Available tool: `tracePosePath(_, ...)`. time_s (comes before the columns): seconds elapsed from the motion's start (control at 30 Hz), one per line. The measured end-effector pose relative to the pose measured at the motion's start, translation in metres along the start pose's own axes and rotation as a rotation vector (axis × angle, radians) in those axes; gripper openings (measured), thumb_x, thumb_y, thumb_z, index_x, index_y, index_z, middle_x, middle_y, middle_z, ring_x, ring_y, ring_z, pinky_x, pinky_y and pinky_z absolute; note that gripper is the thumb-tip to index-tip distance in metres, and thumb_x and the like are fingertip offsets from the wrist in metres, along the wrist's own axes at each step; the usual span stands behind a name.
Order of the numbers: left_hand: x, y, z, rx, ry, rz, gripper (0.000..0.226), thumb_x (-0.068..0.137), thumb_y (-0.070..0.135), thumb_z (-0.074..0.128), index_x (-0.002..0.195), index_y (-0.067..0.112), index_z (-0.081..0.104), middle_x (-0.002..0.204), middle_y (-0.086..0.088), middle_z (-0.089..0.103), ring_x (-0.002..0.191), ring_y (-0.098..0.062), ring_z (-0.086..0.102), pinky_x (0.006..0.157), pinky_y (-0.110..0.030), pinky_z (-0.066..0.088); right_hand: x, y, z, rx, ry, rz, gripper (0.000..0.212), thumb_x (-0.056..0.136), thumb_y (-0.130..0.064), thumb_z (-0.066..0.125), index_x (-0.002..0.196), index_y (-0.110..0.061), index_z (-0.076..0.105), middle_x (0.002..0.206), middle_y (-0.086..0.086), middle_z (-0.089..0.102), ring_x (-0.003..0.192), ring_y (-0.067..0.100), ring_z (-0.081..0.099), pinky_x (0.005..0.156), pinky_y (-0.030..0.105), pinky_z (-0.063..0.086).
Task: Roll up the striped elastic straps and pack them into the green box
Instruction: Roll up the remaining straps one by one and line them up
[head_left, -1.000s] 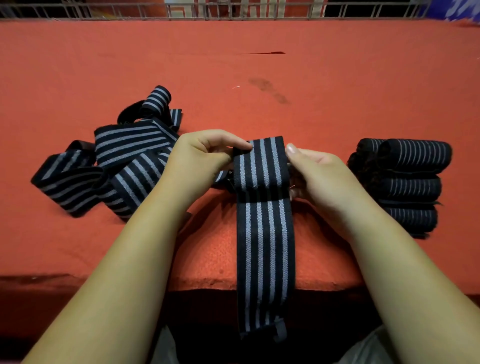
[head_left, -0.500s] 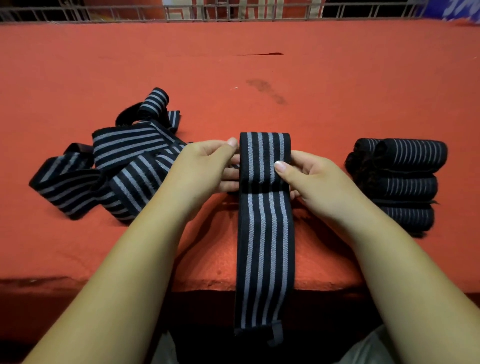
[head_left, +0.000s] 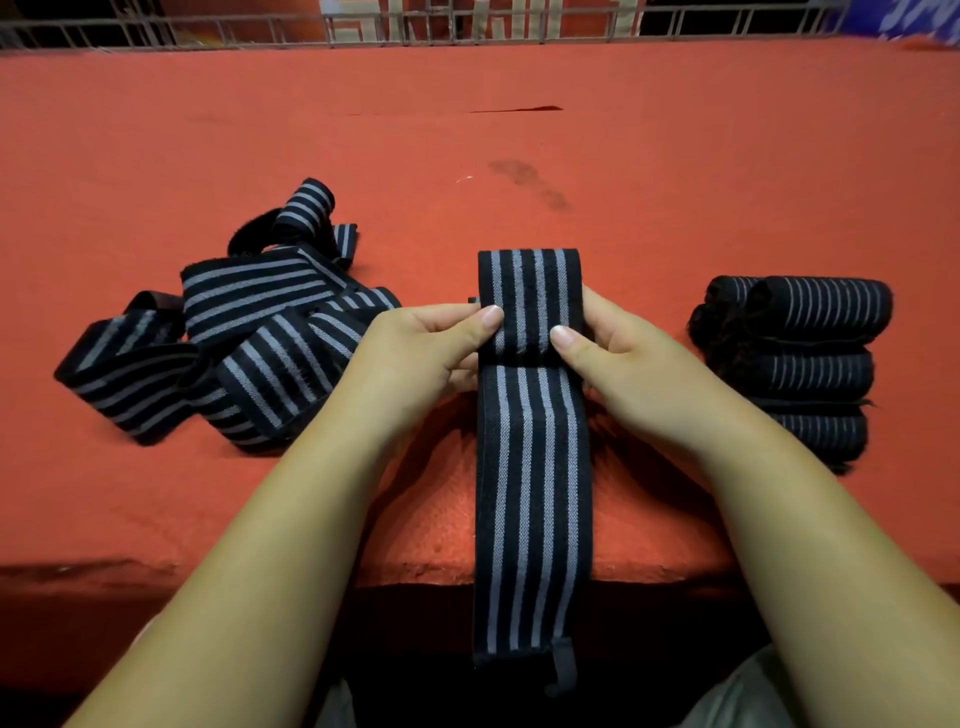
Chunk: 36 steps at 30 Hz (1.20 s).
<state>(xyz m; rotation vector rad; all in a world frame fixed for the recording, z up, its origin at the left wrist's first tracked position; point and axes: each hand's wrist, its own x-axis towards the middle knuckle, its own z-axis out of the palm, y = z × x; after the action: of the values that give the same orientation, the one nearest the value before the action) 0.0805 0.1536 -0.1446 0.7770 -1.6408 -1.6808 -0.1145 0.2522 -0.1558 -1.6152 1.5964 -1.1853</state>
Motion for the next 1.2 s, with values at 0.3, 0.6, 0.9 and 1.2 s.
tracePosePath(0.3,0.002,0.003,-0.009,0.032,-0.102,-0.031,0.031,0.101,0.007,0.071,0.131,0.015,0.075,0.119,-0.008,0.081,0.110,-0.027,0.079,0.096,-0.041,0.064,-0.004,-0.005,0.005,0.184,0.176,0.053,0.038,0.110,-0.013,0.059,0.147,-0.024,0.059,0.133,-0.004,0.075,0.124,0.013,0.071,0.112,0.048,0.054)
tracePosePath(0.6,0.005,-0.001,-0.008,0.030,-0.063,0.062,0.032,0.104,0.006,0.067,0.134,0.014,0.074,0.122,-0.004,0.081,0.114,-0.022,0.078,0.093,-0.034,0.063,-0.008,-0.004,-0.001,-0.100,0.134,0.131,0.040,0.116,-0.045,0.041,0.119,-0.025,0.076,0.113,-0.013,0.080,0.112,0.012,0.074,0.110,0.049,0.051)
tracePosePath(0.9,0.004,0.000,0.000,-0.004,-0.071,0.104,0.034,0.106,0.002,0.062,0.138,0.011,0.071,0.121,-0.006,0.081,0.113,-0.023,0.078,0.090,-0.031,0.064,-0.005,-0.002,0.001,-0.137,0.155,0.155,0.034,0.116,-0.036,0.044,0.113,-0.018,0.073,0.109,-0.010,0.080,0.103,0.008,0.072,0.092,0.027,0.051)
tracePosePath(1.2,0.008,-0.006,-0.007,-0.095,-0.033,0.073,0.040,0.096,-0.001,0.073,0.134,0.013,0.072,0.124,-0.009,0.080,0.120,-0.027,0.075,0.107,-0.049,0.057,-0.001,0.008,0.001,0.164,0.170,0.111,0.028,0.108,-0.038,0.060,0.135,-0.040,0.068,0.090,0.007,0.069,0.073,0.019,0.057,0.072,0.045,0.046)
